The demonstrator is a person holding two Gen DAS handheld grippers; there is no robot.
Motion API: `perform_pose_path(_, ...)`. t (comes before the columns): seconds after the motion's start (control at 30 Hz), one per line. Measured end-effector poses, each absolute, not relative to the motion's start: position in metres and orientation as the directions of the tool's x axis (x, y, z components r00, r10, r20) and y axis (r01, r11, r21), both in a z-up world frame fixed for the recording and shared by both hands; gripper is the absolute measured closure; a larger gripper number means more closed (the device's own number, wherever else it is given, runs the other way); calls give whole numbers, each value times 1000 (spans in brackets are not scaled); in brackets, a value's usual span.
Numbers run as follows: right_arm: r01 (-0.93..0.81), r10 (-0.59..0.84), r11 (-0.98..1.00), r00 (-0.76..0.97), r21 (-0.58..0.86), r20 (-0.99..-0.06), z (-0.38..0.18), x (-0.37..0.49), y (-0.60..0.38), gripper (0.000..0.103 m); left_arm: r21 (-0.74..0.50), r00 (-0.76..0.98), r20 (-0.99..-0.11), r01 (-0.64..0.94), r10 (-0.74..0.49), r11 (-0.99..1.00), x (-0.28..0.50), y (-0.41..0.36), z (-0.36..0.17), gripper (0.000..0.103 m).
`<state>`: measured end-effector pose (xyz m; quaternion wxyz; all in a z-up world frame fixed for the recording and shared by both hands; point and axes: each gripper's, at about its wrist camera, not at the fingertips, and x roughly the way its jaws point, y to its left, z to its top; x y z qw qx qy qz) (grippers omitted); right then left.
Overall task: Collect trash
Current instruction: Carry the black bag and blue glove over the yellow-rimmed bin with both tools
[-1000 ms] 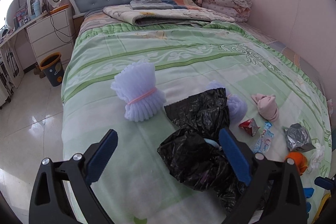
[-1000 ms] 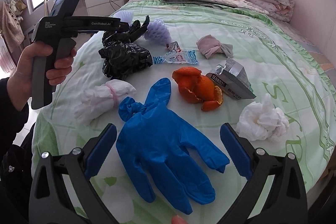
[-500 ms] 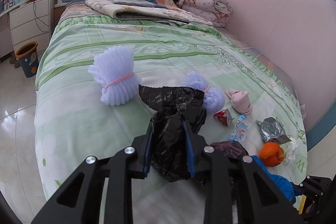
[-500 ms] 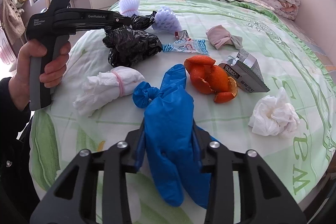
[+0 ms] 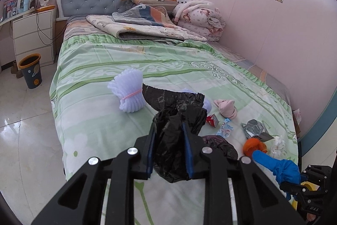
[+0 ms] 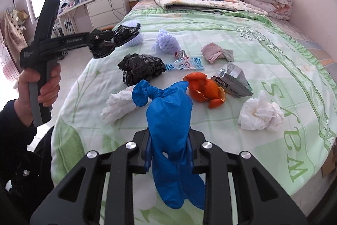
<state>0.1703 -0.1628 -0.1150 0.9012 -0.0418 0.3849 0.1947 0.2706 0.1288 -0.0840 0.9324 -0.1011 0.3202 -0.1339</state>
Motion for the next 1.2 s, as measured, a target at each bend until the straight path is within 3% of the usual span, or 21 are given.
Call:
perform_pose_path(0.63, -307, 322, 943, 742, 128, -588, -54, 67, -220, 79, -231, 746, -497, 378, -442, 897, 165, 54, -39, 81)
perform_pose_path(1.2, -182, 248, 968, 814, 174, -526, -30, -4, -289, 78, -215, 630, -524, 553, -573, 805, 106, -31, -26, 81)
